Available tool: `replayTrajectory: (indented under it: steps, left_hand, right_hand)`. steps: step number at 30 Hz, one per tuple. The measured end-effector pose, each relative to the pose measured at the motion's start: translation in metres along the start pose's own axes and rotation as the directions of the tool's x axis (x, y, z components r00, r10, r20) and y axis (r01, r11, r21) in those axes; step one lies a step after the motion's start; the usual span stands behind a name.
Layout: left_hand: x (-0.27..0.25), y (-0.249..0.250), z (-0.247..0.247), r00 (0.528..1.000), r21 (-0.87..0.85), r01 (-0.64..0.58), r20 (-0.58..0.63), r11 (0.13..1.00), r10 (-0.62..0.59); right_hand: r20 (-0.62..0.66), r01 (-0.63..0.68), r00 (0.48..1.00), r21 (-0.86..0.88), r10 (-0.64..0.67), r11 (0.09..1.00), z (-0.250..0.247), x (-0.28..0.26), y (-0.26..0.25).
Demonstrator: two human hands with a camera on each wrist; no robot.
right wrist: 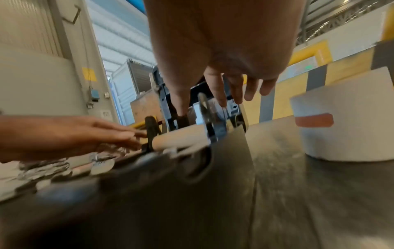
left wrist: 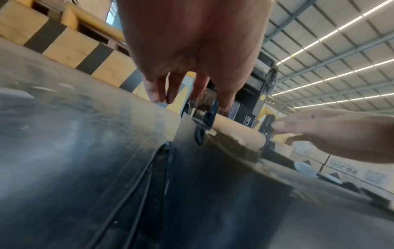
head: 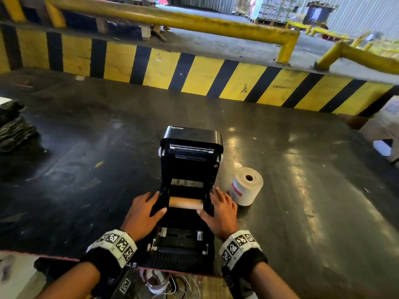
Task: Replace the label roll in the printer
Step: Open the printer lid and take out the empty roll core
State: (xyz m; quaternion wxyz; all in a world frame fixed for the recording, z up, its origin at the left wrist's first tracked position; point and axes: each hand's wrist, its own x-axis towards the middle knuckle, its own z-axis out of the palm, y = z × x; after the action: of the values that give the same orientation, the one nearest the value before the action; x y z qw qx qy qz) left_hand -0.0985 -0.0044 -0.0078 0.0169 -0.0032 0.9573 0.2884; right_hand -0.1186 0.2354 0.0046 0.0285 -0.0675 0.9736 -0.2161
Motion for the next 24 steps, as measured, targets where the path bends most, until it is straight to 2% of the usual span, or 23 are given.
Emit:
replayTrajectory:
  steps: [3,6,9,11,13,15,18,20,24]
  left_hand:
    - [0.012,0.002,0.011,1.0,0.053,-0.022,-0.006,0.998,0.022]
    - [0.019,0.009,0.013,0.993,0.03,-0.064,-0.094,0.998,0.066]
    - [0.018,0.02,0.001,0.979,-0.079,-0.11,-0.181,0.991,0.094]
    - [0.013,0.037,-0.012,0.955,-0.2,-0.191,-0.263,0.961,0.135]
    - [0.005,0.061,-0.022,0.939,-0.302,-0.251,-0.308,0.92,0.155]
    - [-0.003,0.087,-0.024,0.937,-0.352,-0.285,-0.298,0.892,0.181]
    - [-0.008,0.119,-0.008,0.938,-0.405,-0.329,-0.243,0.853,0.247]
    - [-0.009,0.141,0.01,0.945,-0.44,-0.324,-0.193,0.837,0.264]
    - [-0.007,0.182,0.049,0.96,-0.493,-0.279,-0.135,0.824,0.244]
  right_hand:
    - [0.123,-0.037,0.992,0.004,0.037,0.999,0.012,-0.009,-0.004]
    - [0.117,-0.056,0.992,0.07,0.047,0.996,0.011,-0.009,-0.011]
    - [0.024,-0.004,1.0,0.287,-0.004,0.958,0.0,-0.008,-0.015]
    - [-0.112,0.074,0.993,0.5,-0.02,0.863,-0.011,-0.011,-0.015]
    - [-0.272,0.154,0.962,0.63,0.03,0.761,-0.026,-0.018,-0.011]
    - [-0.385,0.208,0.918,0.675,0.098,0.708,-0.041,-0.023,0.002]
    - [-0.456,0.221,0.87,0.702,0.188,0.677,-0.059,-0.026,0.032]
    - [-0.438,0.186,0.867,0.726,0.237,0.662,-0.065,-0.029,0.059]
    - [-0.319,0.082,0.897,0.801,0.306,0.593,-0.079,-0.043,0.117]
